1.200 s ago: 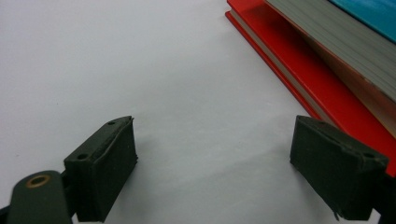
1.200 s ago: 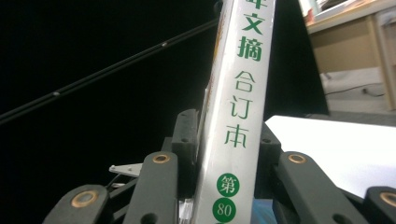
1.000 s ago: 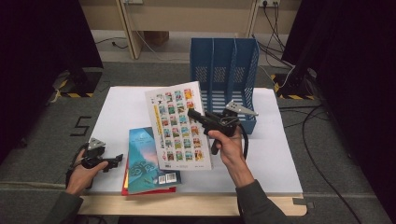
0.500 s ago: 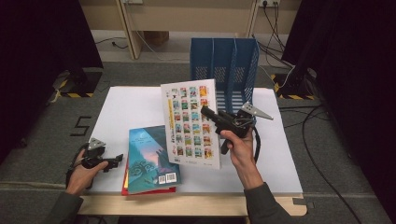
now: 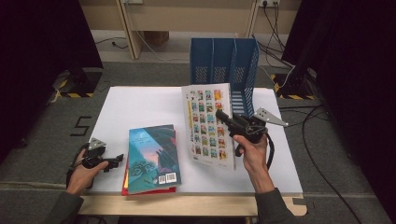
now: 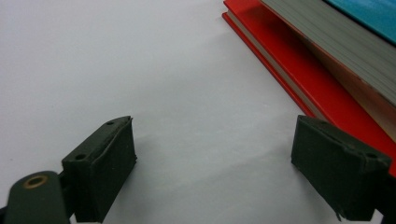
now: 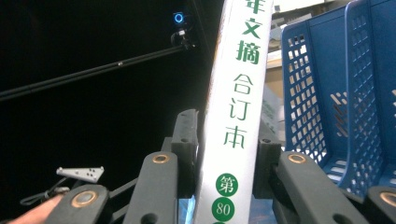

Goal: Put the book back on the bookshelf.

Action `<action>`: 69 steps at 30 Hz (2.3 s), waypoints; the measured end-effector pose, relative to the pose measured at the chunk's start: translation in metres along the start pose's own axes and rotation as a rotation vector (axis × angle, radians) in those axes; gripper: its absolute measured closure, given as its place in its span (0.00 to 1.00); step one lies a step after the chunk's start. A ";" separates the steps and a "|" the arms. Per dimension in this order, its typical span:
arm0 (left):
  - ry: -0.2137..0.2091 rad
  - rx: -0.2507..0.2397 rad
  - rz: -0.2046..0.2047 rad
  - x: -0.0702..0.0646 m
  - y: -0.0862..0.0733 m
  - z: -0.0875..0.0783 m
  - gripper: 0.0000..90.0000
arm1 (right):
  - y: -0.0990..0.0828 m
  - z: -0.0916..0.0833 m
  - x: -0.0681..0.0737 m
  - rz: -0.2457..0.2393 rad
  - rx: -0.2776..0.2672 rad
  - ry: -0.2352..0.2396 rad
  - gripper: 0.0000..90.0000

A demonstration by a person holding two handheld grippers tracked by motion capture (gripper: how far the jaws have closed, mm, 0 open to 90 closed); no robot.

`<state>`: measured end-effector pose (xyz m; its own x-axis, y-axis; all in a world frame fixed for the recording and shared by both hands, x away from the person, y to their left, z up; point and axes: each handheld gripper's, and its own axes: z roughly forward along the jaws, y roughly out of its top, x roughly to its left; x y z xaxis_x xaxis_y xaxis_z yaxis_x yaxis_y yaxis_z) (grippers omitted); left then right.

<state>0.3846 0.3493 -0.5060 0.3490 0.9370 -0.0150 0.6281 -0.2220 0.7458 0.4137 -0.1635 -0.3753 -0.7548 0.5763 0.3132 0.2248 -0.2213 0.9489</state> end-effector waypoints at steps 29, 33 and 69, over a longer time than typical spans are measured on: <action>-0.001 -0.003 0.006 -0.001 -0.001 0.000 0.14 | -0.040 -0.080 -0.006 -0.106 -0.018 -0.082 0.82; 0.000 -0.003 0.007 -0.001 -0.001 0.000 0.14 | -0.044 -0.086 -0.004 -0.122 -0.018 -0.093 0.82; -0.009 -0.005 0.016 -0.001 -0.001 0.000 0.16 | -0.059 -0.122 0.031 -0.272 0.017 -0.106 0.80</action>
<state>0.3834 0.3486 -0.5064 0.3653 0.9309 -0.0084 0.6187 -0.2360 0.7494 0.3022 -0.2291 -0.4259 -0.7207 0.6916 0.0489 0.0341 -0.0350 0.9988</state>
